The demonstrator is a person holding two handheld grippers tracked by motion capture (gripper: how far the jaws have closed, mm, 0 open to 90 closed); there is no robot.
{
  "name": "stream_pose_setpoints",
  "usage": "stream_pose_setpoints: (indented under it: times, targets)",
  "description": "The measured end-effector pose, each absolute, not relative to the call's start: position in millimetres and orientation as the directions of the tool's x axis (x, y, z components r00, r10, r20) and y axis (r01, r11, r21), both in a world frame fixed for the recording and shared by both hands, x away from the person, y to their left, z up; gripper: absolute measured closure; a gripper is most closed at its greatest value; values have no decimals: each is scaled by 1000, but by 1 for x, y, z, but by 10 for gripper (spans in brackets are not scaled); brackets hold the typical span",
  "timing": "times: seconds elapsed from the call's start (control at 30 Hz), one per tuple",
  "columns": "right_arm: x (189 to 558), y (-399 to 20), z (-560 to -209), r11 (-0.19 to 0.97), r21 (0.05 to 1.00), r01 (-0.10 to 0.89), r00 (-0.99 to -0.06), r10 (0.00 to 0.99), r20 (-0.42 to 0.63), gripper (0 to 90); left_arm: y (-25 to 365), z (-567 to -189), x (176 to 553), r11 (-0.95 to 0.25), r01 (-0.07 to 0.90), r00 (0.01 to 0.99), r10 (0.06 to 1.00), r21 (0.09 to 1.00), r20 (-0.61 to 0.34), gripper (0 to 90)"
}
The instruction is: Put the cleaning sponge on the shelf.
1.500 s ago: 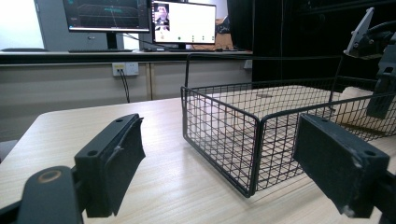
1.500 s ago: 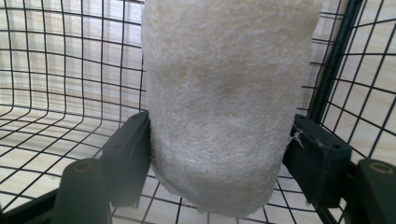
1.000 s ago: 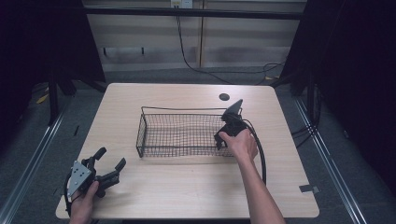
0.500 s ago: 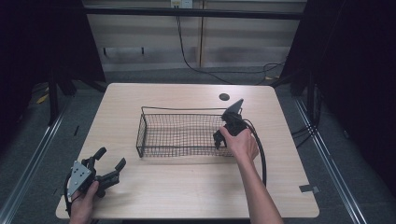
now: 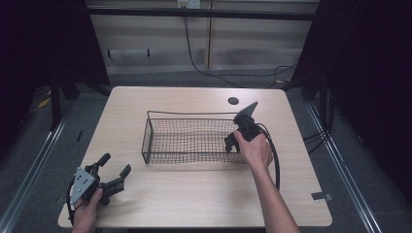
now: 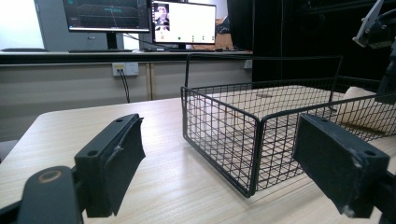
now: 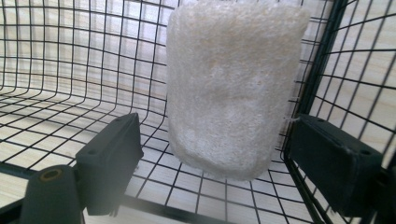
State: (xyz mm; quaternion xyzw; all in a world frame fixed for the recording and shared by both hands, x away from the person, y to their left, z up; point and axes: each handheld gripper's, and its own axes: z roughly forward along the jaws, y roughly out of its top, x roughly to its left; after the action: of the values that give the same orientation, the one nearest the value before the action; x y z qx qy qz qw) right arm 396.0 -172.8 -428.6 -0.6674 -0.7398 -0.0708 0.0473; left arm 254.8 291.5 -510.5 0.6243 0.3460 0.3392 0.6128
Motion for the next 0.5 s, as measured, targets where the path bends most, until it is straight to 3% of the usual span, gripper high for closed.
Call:
stream_pose_setpoints:
  times: [0.5]
  targets:
    - [386,-183,-415,140,140,980,-169,961,217,169,291,-511,255,-9,16,530,848,1000,-1,158]
